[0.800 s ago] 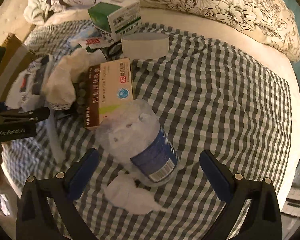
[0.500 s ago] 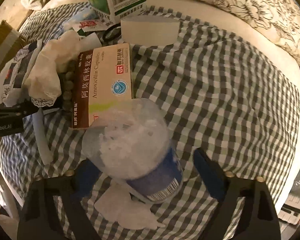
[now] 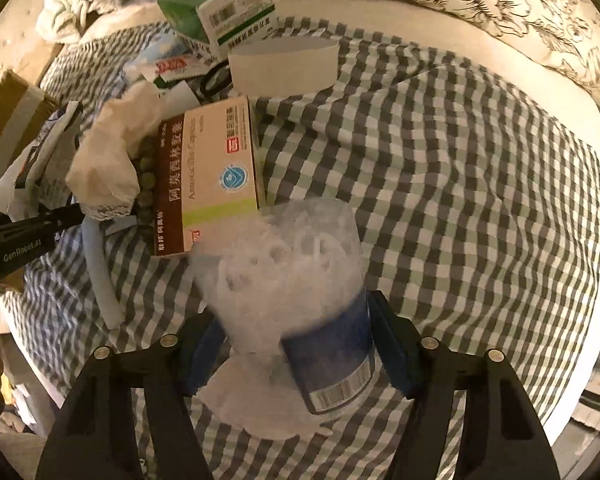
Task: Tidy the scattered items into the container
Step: 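Grasp the tissue pack with the left tool while the right tool grasps the cotton-swab tub, then carry the tissue pack and cotton-swab tub over the cardboard box with both tools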
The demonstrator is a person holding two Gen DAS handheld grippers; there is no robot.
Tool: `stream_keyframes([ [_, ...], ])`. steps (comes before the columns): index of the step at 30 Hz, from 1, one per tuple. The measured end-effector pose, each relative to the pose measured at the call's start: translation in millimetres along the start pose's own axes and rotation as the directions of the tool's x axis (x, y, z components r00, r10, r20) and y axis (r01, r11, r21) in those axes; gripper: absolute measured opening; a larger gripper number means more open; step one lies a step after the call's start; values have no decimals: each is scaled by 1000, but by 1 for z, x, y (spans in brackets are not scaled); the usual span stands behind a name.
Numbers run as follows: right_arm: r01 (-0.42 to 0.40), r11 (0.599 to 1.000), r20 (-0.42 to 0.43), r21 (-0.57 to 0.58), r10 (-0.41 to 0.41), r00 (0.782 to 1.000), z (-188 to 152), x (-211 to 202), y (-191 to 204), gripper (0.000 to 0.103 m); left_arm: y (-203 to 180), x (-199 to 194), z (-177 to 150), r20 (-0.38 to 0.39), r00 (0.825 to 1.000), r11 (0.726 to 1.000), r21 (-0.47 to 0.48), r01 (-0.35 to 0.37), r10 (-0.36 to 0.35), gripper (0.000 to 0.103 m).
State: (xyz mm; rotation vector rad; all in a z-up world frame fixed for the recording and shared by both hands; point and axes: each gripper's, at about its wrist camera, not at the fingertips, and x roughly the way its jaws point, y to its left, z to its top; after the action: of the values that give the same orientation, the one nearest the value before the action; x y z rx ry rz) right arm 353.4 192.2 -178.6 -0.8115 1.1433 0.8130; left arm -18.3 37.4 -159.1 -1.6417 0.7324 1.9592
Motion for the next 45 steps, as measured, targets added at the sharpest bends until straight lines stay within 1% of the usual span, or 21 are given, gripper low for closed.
stream_keyframes([
  [2, -5, 1000, 11, 13, 4, 1000, -3, -9, 2, 65, 2, -14, -3, 38, 999, 1000, 3, 17, -17, 25],
  [5, -12, 1000, 30, 23, 12, 999, -7, -22, 2, 62, 2, -37, -9, 93, 995, 999, 19, 43, -45, 24],
  [6, -19, 999, 34, 26, 18, 999, -9, -25, 3, 62, -3, -45, -4, 107, 993, 999, 24, 48, -51, 24],
  [8, -26, 999, 51, 26, 24, 998, -15, -35, 2, 62, -8, -63, -11, 139, 989, 998, 35, 54, -59, 23],
  [9, -30, 999, 59, 23, 29, 998, -16, -39, 1, 62, -2, -61, -2, 144, 987, 997, 39, 61, -65, 23],
  [10, -35, 999, 67, 20, 34, 997, -16, -43, 4, 62, -1, -66, -2, 152, 986, 997, 39, 61, -67, 23],
  [12, -42, 999, 87, 14, 41, 995, -16, -48, 13, 62, 1, -69, -5, 162, 984, 997, 41, 65, -71, 23],
  [13, -45, 999, 95, 12, 44, 995, -19, -53, 14, 62, -4, -70, -7, 169, 983, 997, 43, 64, -70, 23],
  [15, -39, 999, 112, 11, 38, 993, -21, -62, 20, 62, 2, -79, -10, 173, 982, 996, 50, 72, -79, 23],
  [16, -39, 999, 120, 11, 38, 992, -22, -65, 22, 62, 8, -82, -17, 179, 981, 996, 53, 73, -81, 23],
  [18, -34, 999, 139, 10, 32, 990, -24, -72, 28, 62, 7, -89, -21, 183, 979, 995, 60, 84, -93, 23],
  [25, -36, 999, 221, 25, 29, 975, -38, -117, 38, 62, 3, -117, -32, 217, 969, 986, 136, 91, -120, 23],
  [30, -42, 998, 272, 39, 30, 962, -47, -146, 48, 62, 7, -138, -30, 242, 960, 981, 166, 104, -143, 23],
  [35, -48, 998, 320, 40, 33, 947, -46, -171, 58, 62, 14, -159, -26, 258, 952, 976, 185, 117, -163, 23],
  [40, -50, 998, 360, 25, 38, 932, -41, -189, 72, 62, 22, -174, -26, 262, 949, 973, 191, 129, -177, 23],
  [43, -52, 999, 379, 4, 46, 924, -37, -196, 84, 62, 29, -182, -27, 272, 944, 971, 194, 138, -188, 23],
  [45, -54, 998, 384, -11, 55, 922, -35, -200, 92, 62, 36, -186, -27, 278, 942, 971, 195, 137, -188, 24],
])
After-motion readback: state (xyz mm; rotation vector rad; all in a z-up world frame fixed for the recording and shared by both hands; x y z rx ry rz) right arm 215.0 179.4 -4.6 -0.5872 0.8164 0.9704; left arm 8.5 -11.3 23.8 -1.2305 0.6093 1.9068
